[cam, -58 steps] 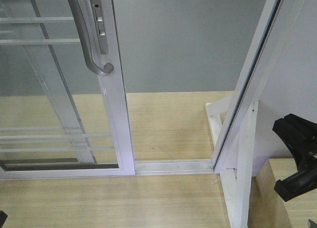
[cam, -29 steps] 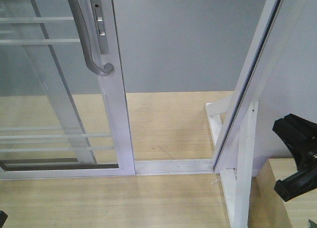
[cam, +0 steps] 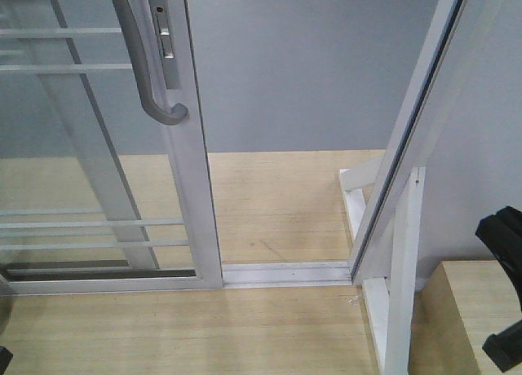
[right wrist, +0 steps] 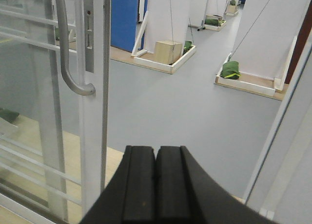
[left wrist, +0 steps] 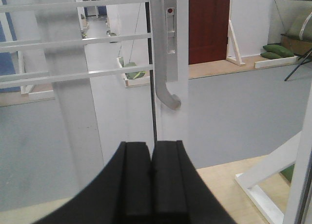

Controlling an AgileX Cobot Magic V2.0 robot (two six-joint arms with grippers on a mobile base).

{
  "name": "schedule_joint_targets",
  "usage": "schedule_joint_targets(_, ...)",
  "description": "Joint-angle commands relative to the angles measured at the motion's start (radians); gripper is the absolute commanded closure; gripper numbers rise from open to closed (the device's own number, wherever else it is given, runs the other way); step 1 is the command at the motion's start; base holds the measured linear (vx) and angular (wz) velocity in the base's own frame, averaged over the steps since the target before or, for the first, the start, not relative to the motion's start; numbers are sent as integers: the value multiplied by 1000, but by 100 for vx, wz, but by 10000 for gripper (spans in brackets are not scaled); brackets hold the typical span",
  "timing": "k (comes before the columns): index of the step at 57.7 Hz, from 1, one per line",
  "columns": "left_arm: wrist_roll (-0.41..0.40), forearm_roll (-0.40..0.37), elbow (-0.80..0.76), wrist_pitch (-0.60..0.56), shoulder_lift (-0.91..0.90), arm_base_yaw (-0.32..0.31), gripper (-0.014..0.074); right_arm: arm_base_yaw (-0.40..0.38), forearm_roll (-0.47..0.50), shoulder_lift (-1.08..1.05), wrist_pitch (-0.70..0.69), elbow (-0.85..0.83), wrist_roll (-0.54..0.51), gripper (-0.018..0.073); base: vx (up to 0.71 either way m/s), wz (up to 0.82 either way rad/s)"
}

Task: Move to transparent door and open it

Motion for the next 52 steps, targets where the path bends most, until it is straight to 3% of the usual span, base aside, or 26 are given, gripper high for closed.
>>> schedule_joint_targets(1,-7,-1,10,-79,-15,-4,594,-37,-29,-55,-60,21,-11,564,0,0)
schedule_joint_targets(14,-7,-1,10,-79,-15,-4,594,-120,34,-187,-230,261,16,564,0,0)
schedule_joint_targets(18,-7,-1,10,-78,-15,-4,594,-154,51,-231,-164,263,4,564,0,0)
schedule_joint_targets(29,-7,-1,10,-78,-15,-4,594,-247,74,-232,-163,266,2,564,0,0)
schedule_joint_targets(52,-7,-1,10,-78,-15,-4,594,-252,74,-232,-162,266,2,564,0,0)
